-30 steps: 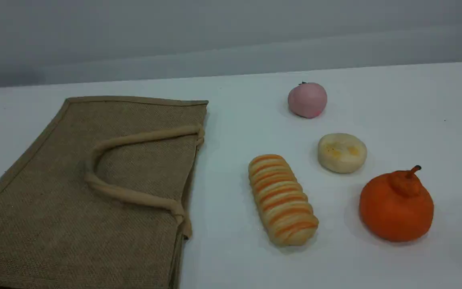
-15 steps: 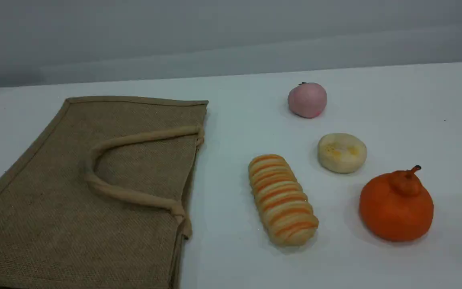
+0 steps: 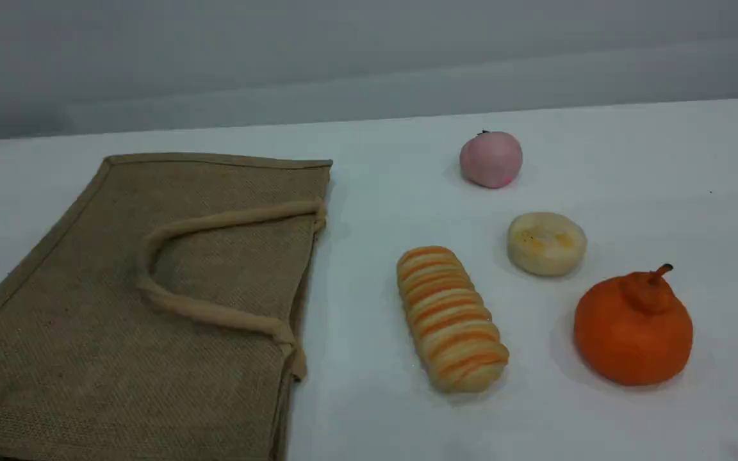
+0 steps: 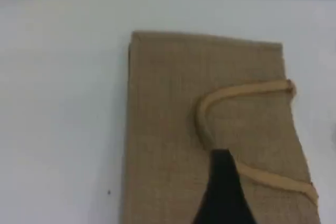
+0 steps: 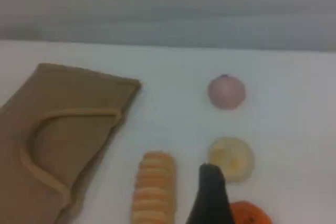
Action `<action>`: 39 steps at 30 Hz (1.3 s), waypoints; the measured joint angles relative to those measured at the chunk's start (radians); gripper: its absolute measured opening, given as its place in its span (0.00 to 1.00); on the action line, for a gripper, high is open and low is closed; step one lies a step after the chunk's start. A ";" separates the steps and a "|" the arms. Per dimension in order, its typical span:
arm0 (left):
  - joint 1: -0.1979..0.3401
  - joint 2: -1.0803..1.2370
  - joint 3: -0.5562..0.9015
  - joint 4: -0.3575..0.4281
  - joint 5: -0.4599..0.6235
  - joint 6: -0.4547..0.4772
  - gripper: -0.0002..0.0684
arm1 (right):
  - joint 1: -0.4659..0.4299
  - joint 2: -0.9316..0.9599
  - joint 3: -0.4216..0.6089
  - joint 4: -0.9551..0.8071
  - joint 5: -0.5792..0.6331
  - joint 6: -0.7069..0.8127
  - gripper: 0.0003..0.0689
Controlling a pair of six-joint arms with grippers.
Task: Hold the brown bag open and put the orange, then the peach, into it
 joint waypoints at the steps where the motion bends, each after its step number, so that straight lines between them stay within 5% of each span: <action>1: 0.000 0.046 -0.009 0.000 -0.015 -0.014 0.66 | 0.000 0.052 0.000 0.051 -0.014 -0.038 0.68; 21: -0.001 0.914 -0.269 -0.125 -0.113 -0.028 0.66 | 0.000 0.736 -0.021 0.916 -0.060 -0.804 0.68; 39: -0.070 1.262 -0.429 -0.155 -0.127 -0.028 0.66 | 0.000 0.831 -0.092 0.939 -0.046 -0.827 0.68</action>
